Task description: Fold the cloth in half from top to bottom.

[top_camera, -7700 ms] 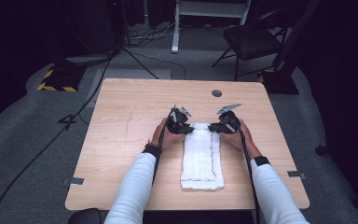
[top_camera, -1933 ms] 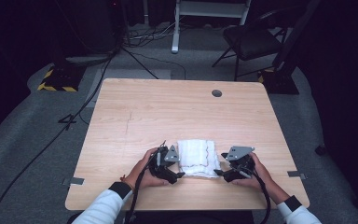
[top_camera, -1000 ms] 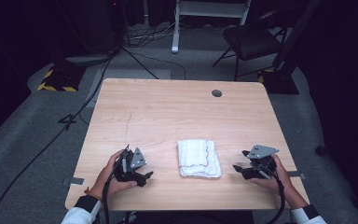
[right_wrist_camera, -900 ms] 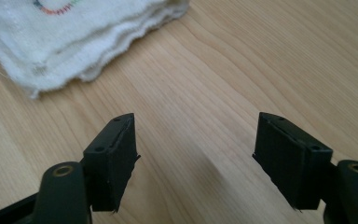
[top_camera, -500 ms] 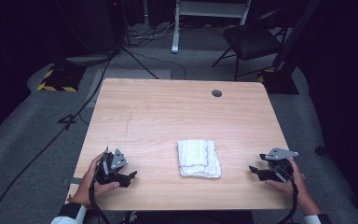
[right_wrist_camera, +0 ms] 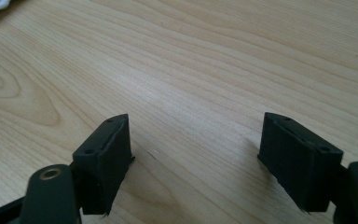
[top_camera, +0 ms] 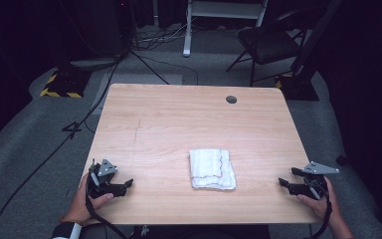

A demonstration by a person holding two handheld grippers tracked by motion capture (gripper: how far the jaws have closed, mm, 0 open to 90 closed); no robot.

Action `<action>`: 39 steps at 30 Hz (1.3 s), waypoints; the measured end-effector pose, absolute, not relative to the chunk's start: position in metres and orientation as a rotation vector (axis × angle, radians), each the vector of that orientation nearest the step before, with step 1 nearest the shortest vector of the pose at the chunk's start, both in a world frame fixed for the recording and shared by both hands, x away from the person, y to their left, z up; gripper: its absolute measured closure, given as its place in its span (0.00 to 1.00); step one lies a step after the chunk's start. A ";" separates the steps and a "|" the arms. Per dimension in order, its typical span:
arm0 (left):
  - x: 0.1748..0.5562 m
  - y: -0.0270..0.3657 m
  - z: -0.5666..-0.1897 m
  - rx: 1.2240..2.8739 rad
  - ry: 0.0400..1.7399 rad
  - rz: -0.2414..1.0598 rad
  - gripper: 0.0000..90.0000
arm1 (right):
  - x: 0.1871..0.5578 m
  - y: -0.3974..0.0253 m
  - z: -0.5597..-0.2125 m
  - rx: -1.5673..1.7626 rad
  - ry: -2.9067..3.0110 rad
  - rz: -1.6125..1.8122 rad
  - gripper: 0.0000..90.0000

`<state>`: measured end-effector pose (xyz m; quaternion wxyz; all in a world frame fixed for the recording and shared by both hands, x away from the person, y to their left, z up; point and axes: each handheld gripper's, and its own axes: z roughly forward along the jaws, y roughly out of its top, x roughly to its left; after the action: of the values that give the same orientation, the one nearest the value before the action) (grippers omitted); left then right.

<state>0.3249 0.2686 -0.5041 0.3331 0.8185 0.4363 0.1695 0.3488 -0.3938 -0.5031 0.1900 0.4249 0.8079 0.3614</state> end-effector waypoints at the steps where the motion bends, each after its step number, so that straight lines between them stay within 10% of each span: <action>1: 0.325 0.269 -0.504 2.137 1.141 0.444 0.19 | 0.349 -0.394 -0.503 1.194 2.271 1.014 0.28; 39: 0.324 0.272 -0.504 2.132 1.134 0.425 0.19 | 0.348 -0.393 -0.503 1.206 2.258 1.009 0.27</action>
<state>0.3242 0.2720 -0.5043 0.3382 0.8183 0.4353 0.1631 0.3480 -0.3934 -0.5032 0.1937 0.4300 0.8051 0.3597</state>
